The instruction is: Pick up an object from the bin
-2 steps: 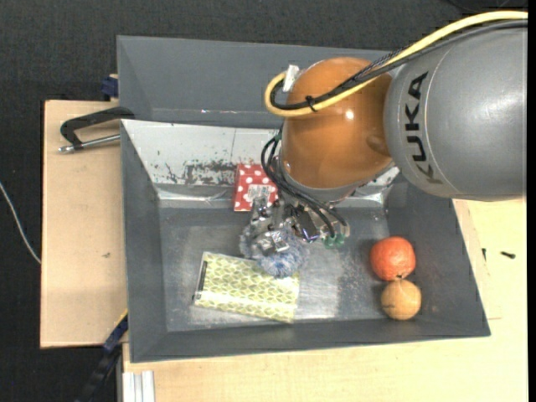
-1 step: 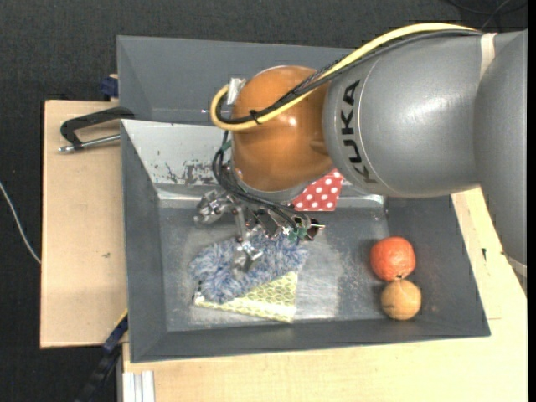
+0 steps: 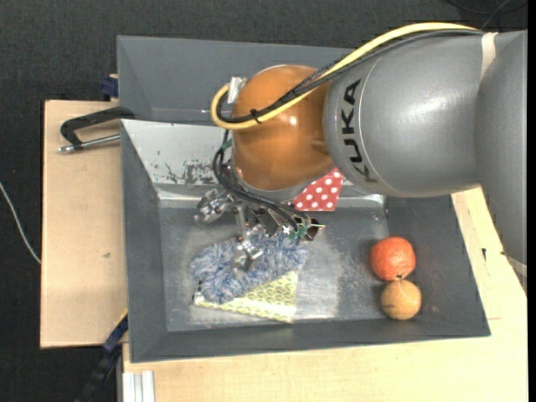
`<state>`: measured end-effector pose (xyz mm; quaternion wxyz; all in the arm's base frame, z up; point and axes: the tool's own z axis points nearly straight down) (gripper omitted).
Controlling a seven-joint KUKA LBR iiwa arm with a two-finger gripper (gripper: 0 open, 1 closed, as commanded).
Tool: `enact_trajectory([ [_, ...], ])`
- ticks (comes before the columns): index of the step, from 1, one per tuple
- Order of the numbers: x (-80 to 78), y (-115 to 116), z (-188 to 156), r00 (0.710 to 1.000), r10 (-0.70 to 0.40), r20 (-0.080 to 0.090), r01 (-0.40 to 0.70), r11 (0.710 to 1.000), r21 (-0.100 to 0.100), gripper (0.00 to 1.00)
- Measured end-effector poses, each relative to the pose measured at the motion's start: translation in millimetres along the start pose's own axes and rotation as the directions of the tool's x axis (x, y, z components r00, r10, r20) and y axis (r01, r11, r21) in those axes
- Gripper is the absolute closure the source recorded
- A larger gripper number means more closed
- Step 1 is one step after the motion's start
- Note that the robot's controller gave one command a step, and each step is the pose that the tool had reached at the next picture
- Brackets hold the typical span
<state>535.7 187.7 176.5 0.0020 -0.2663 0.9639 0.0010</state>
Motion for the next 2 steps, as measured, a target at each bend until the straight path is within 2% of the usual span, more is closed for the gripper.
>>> enact_trajectory([
  [1, 24.9, -3.3, 98.4, 0.999, -0.031, 0.011, 0.031, 1.000, 0.001, 1.00],
  [2, 24.9, -3.3, 98.4, 0.999, -0.031, 0.011, 0.031, 1.000, 0.001, 1.00],
])
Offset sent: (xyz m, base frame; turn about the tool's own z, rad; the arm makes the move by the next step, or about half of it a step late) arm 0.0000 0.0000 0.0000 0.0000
